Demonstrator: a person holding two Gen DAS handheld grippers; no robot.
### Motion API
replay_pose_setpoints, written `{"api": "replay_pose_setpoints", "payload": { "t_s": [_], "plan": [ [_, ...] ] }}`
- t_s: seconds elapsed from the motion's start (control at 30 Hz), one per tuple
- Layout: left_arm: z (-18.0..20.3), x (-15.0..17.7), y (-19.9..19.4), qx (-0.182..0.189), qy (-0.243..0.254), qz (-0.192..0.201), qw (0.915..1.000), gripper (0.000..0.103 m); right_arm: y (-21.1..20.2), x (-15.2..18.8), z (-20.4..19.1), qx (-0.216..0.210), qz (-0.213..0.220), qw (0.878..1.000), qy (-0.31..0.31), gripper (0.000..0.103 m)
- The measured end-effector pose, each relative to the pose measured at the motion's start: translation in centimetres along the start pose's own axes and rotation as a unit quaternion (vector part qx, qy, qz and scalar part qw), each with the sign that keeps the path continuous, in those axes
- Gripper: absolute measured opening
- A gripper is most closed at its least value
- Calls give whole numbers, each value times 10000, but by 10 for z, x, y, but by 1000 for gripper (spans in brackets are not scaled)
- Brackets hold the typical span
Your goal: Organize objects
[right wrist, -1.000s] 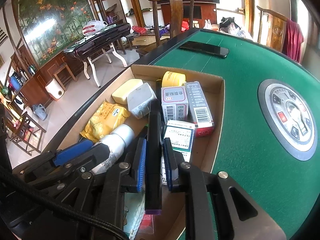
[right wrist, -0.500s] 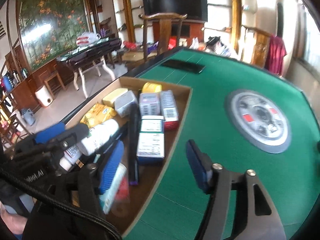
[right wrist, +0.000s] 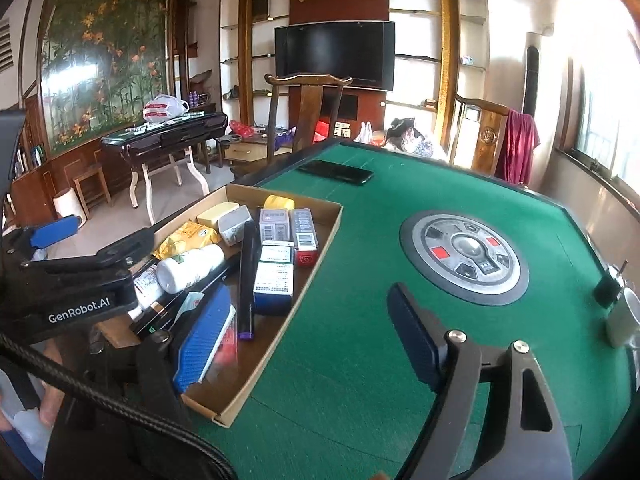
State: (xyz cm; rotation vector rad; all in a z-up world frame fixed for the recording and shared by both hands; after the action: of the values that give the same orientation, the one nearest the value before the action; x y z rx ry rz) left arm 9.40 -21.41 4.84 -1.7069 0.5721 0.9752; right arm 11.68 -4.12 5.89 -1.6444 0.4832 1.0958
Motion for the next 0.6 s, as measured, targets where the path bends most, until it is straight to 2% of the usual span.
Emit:
{"api": "replay_pose_setpoints", "payload": {
  "t_s": [0.13, 0.23, 0.37, 0.5, 0.6],
  "plan": [
    [2, 6, 0, 7, 421, -214, 9989, 102, -1, 4, 7, 11, -35, 9999, 108, 81],
    [6, 12, -2, 47, 654, -150, 9977, 102, 0, 6, 7, -13, -68, 9999, 137, 81],
    [7, 19, -7, 16, 681, 25, 9977, 102, -2, 6, 0, -59, -32, 9999, 76, 81],
    [3, 21, -8, -61, 706, 64, 9975, 102, -4, 6, -8, -99, -4, 9999, -27, 81],
    [0, 22, -8, 16, 641, 21, 9979, 102, -3, 6, -12, -109, -16, 9999, -81, 81]
  ]
}}
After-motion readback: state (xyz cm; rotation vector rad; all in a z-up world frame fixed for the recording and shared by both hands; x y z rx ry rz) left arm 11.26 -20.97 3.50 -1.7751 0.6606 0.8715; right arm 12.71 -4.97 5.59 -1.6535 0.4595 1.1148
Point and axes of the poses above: each gripper's, at about its wrist camera, not at the fingertips, and y roughly the way its jaws point, z to its right, x to its underside, the point moved 3 cm from there along y, roughly the way its jaws point, and after that the axes turned 3 degrees about y, right-handed, at the moved point
